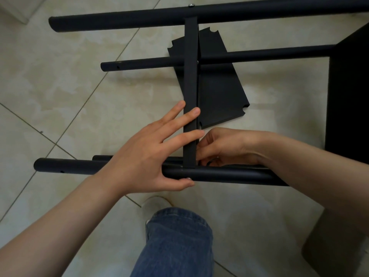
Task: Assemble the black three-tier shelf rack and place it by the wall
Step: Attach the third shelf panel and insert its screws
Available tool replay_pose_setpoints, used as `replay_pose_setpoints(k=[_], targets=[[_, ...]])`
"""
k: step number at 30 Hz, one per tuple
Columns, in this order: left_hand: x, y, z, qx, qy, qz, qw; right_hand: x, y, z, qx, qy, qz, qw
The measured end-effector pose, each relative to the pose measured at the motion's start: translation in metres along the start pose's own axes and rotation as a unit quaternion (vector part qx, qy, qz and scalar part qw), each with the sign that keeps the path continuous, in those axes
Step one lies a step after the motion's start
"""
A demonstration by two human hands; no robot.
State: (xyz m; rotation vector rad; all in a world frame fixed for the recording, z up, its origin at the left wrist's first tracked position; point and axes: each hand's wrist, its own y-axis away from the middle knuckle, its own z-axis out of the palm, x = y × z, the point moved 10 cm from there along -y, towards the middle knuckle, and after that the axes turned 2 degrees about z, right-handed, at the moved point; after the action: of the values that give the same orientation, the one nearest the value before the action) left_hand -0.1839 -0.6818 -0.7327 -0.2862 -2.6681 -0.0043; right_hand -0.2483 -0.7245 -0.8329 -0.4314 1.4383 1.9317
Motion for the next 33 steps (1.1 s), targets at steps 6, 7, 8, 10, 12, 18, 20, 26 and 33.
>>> replay_pose_setpoints(k=[6, 7, 8, 10, 12, 18, 20, 26, 33], targets=[[0.000, 0.001, -0.001, 0.006, -0.007, 0.007, 1.000, -0.001, -0.002, -0.003, 0.035, 0.037, -0.004, 0.999], [0.001, 0.001, 0.000, 0.005, -0.012, 0.009, 1.000, -0.001, -0.001, -0.003, 0.041, 0.039, -0.007, 0.998], [0.002, 0.001, 0.000, 0.005, -0.018, 0.011, 1.000, -0.002, 0.000, -0.003, 0.047, 0.037, -0.010, 0.998], [0.003, 0.001, -0.001, 0.006, -0.027, 0.013, 1.000, -0.002, 0.004, -0.003, 0.060, 0.038, -0.011, 0.997], [0.004, 0.001, -0.002, 0.008, -0.032, 0.015, 0.999, -0.003, 0.009, -0.003, 0.067, 0.036, -0.007, 0.997], [0.017, 0.010, -0.012, 0.061, -0.069, 0.043, 0.995, -0.017, 0.038, 0.000, 0.102, 0.136, -0.029, 0.985], [0.021, 0.012, -0.014, 0.067, -0.077, 0.044, 0.994, -0.021, 0.048, 0.000, 0.134, 0.186, -0.040, 0.973], [0.037, 0.020, -0.022, 0.088, -0.099, 0.026, 0.991, -0.039, 0.074, 0.005, 0.222, 0.284, -0.090, 0.928], [0.046, 0.046, -0.033, 0.127, -0.019, -0.046, 0.991, -0.042, 0.096, 0.024, 0.293, 0.421, -0.094, 0.853]])
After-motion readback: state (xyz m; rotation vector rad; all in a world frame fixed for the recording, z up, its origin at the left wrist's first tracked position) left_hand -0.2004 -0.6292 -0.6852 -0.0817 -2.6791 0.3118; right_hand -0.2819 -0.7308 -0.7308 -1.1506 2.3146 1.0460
